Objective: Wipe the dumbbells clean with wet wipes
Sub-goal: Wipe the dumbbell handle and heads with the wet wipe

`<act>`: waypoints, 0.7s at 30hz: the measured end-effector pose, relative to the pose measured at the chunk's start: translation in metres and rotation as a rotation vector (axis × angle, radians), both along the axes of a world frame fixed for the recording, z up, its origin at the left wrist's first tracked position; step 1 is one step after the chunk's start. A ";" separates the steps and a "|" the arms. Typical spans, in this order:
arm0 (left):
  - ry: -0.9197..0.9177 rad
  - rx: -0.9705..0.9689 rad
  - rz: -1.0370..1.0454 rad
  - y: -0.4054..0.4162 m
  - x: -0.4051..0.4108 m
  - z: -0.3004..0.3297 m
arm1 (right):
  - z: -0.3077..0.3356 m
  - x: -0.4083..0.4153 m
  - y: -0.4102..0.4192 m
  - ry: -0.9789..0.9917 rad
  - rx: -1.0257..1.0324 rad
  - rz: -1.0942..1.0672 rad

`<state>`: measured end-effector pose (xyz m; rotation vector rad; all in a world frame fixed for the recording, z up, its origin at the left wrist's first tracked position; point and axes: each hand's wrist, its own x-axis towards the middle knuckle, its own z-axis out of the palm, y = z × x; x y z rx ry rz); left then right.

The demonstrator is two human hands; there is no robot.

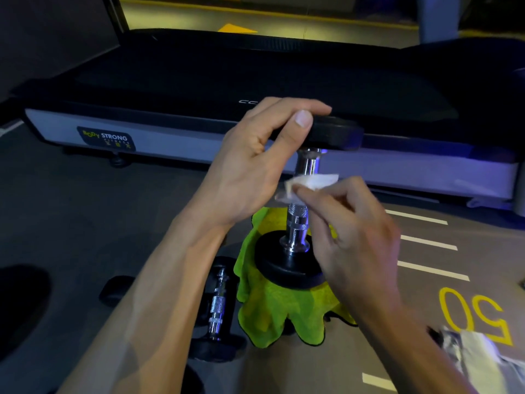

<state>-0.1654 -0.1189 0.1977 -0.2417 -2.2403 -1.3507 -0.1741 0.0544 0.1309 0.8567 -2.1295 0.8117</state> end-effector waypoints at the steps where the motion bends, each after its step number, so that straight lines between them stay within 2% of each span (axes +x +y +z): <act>1: 0.002 0.001 0.001 0.000 0.001 0.000 | -0.001 0.001 0.003 0.001 0.027 0.010; 7: -0.003 0.017 -0.028 0.004 0.002 0.001 | 0.018 -0.014 -0.002 0.043 -0.078 0.000; 13: -0.020 0.043 -0.014 -0.006 0.005 -0.001 | -0.002 0.004 0.004 -0.038 0.058 0.063; 17: -0.034 0.035 -0.022 -0.008 0.007 -0.001 | 0.010 -0.007 -0.003 -0.004 0.014 0.102; 21: -0.025 0.032 -0.003 -0.012 0.005 -0.002 | -0.006 0.003 0.001 -0.075 0.093 0.079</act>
